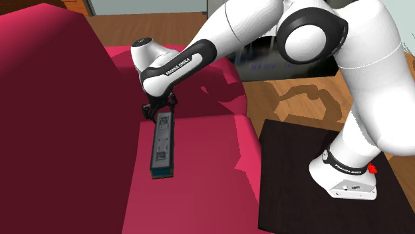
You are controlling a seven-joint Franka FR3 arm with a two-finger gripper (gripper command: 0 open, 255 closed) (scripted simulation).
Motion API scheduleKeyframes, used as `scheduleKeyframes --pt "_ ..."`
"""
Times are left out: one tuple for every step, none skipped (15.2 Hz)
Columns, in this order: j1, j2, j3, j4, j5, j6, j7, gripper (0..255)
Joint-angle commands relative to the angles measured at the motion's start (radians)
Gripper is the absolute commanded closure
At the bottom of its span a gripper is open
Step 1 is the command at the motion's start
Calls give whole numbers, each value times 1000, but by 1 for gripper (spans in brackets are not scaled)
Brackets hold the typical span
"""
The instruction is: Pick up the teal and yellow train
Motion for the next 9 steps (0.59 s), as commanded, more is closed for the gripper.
scheduleKeyframes --pt "0 10 0 -4 0 14 0 0" --pt "0 10 0 -4 0 14 0 0" --pt "0 8 0 -6 0 14 1 255" --pt "0 8 0 -7 0 15 1 255" --pt "0 7 0 -7 0 14 1 255" --pt "1 8 0 -6 0 14 1 255" --pt "1 8 0 -7 0 14 1 255" --pt "1 7 0 -7 0 14 1 255" --pt "1 7 0 -8 0 15 1 255"
